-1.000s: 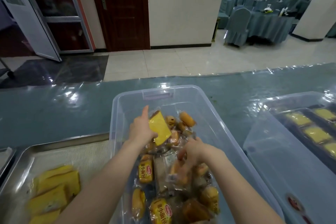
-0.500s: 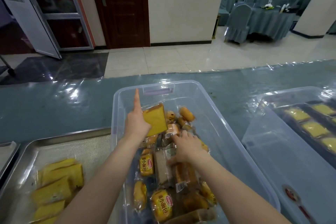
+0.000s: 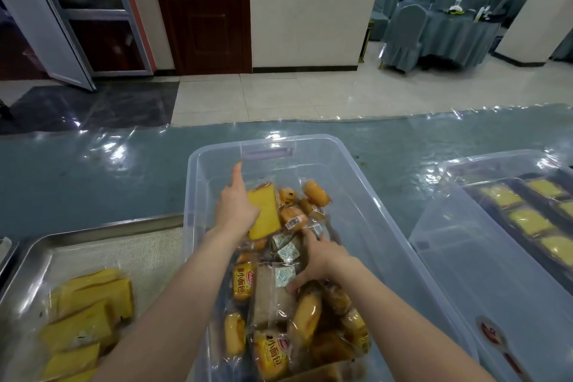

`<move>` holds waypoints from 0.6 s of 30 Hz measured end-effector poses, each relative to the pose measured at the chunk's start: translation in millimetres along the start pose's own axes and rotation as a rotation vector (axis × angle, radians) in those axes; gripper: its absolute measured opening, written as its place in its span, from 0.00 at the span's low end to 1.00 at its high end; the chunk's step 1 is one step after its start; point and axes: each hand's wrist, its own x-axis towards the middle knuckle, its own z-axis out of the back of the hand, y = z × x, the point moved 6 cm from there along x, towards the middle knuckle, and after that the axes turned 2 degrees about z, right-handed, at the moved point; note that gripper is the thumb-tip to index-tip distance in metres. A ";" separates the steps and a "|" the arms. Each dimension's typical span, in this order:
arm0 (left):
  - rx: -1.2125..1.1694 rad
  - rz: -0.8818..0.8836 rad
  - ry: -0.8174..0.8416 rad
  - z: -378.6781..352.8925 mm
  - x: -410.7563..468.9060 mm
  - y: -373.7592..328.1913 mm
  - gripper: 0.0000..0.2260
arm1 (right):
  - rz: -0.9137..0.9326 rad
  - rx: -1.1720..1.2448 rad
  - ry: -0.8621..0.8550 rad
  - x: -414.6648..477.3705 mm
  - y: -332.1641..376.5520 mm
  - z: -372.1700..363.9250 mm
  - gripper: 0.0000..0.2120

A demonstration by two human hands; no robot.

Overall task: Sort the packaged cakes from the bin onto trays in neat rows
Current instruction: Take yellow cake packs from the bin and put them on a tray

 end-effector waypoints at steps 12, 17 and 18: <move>0.209 -0.006 0.190 -28.5 8.0 10.5 0.25 | 0.192 -0.052 0.060 -16.6 33.1 4.6 0.46; 0.254 -0.072 0.228 -37.1 9.1 11.4 0.26 | 0.235 -0.225 0.233 -24.2 51.5 -1.9 0.42; 0.268 -0.074 0.264 -40.8 7.5 12.5 0.27 | 0.227 -0.332 0.260 -24.7 55.2 -5.8 0.40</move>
